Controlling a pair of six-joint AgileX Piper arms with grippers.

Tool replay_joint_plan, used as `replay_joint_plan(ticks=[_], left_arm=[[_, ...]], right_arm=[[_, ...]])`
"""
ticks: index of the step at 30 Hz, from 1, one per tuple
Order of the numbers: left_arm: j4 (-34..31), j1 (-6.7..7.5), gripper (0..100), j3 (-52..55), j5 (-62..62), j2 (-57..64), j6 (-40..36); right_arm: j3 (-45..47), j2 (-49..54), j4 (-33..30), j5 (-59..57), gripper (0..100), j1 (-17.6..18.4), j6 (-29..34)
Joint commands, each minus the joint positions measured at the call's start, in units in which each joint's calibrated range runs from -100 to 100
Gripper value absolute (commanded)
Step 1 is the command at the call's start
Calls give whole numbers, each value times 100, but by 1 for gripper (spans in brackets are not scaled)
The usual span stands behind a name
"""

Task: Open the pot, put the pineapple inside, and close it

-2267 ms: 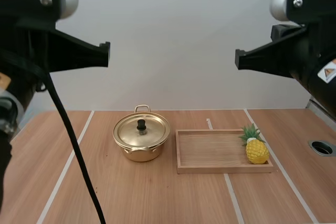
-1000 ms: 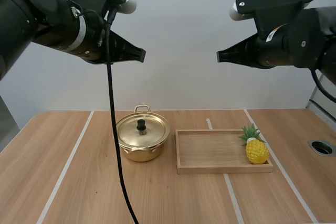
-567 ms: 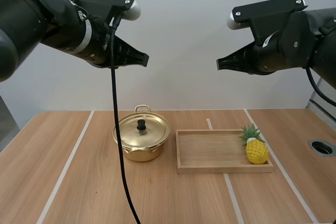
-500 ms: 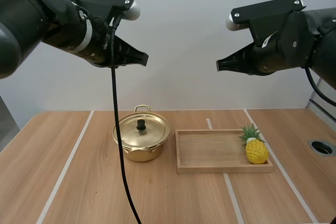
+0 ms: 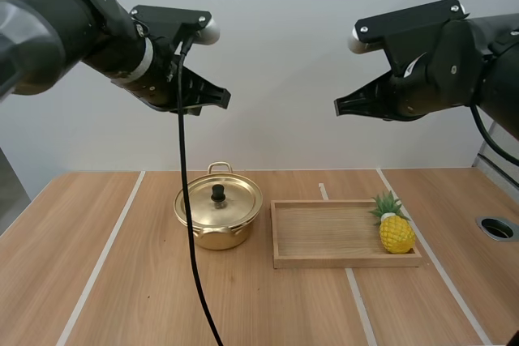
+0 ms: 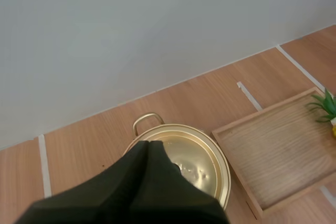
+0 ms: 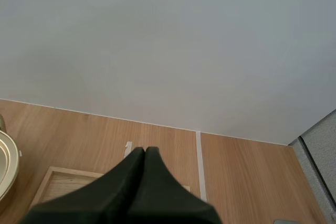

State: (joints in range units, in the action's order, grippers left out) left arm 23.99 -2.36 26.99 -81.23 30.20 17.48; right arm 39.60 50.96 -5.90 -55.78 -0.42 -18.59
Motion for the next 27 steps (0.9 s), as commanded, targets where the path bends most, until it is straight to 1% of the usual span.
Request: replay_joint_plan(ticks=[1, 3, 4, 5, 7, 8, 9, 10, 21, 27], left_arm=[[59, 21, 0, -30, -186, -28, 11], [59, 21, 0, -30, -185, -28, 11], [59, 21, 4, -30, -185, -28, 11], [59, 21, 11, -30, -185, -28, 11], [59, 21, 39, -30, -185, -28, 20], [86, 21, 63, -30, -185, -28, 83], [167, 21, 91, -30, -185, -28, 210], [250, 21, 100, -30, -169, -41, 248], [316, 21, 100, -30, -387, -106, 226], [304, 21, 100, -14, -680, -501, 246]], right_arm=[[-16, 23, -41, 22, 0, -21, -44], [-16, 23, -41, 22, 0, -21, -44], [-16, 23, -41, 22, 0, -21, -44], [-16, 23, -30, 24, 0, -21, -44], [-16, 23, -19, 24, 0, -21, -44], [-16, 23, -9, 24, 0, -21, -44], [-16, 23, -9, 24, 0, -21, -44], [-16, 23, 1, 24, 0, -21, -44], [-16, 23, 1, -351, 0, -21, -44], [-16, 35, 1, -383, 0, -21, -54]])
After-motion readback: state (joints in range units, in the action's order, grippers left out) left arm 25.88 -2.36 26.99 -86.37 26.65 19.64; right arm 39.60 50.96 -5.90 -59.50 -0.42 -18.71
